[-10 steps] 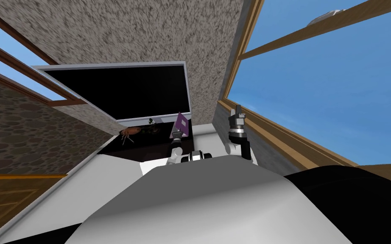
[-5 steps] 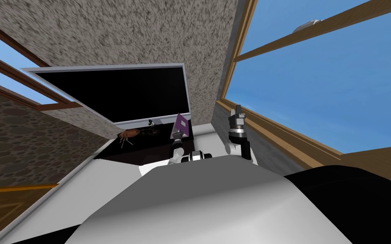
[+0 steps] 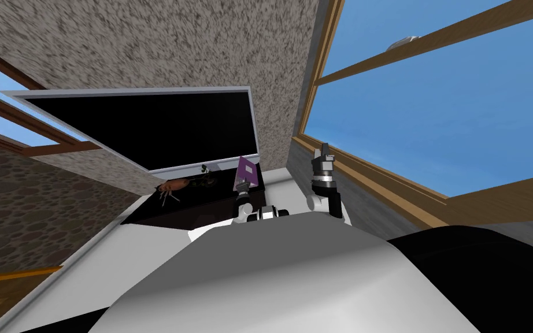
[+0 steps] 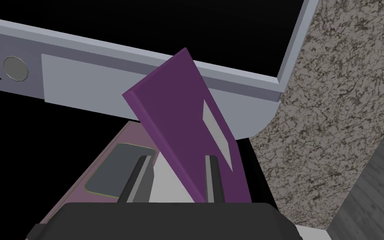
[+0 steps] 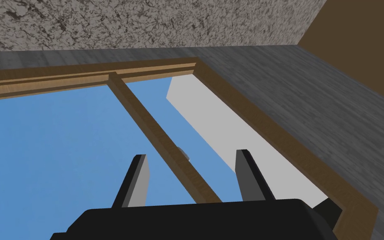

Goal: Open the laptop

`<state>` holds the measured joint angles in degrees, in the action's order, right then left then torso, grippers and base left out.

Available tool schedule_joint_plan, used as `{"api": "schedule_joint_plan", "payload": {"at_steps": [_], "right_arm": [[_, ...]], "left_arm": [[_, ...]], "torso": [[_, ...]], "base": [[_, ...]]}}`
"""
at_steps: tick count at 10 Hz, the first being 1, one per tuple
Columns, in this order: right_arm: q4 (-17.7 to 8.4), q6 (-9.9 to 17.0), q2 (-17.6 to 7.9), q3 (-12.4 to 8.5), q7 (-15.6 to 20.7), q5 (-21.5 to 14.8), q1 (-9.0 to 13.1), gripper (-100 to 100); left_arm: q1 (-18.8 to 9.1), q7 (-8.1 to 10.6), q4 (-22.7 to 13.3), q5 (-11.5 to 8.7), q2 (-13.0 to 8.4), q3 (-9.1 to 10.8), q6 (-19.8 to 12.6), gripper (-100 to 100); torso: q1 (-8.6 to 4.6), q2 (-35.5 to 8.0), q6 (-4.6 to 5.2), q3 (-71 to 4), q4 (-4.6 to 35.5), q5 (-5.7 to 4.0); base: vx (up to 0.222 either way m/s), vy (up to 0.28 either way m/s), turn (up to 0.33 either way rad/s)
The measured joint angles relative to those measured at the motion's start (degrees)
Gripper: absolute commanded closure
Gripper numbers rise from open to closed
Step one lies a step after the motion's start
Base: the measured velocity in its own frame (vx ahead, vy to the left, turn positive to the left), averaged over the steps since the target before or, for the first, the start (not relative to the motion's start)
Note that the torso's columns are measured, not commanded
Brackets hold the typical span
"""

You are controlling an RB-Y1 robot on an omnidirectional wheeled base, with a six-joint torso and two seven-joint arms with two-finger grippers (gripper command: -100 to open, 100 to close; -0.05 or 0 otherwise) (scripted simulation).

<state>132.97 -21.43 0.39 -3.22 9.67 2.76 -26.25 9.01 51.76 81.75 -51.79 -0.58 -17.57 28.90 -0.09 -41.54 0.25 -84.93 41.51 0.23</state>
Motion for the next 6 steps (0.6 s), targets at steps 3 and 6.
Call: {"api": "schedule_joint_plan", "payload": {"at_steps": [3,6], "right_arm": [[0.00,0.00,0.00,0.00,0.00,0.00,0.00,0],[0.00,0.00,0.00,0.00,0.00,0.00,0.00,0]], "left_arm": [[-0.65,1.05,-1.49,-0.92,-0.13,-0.48,1.50,100],[-1.77,3.98,-5.09,-2.37,-0.57,-1.99,5.97,100]], "torso": [[0.08,-0.02,0.07,0.01,0.10,0.00],[-0.04,-0.04,0.01,0.00,-0.02,0.01]], "base": [[-0.008,0.032,-0.048],[-0.012,0.054,-0.082]]}}
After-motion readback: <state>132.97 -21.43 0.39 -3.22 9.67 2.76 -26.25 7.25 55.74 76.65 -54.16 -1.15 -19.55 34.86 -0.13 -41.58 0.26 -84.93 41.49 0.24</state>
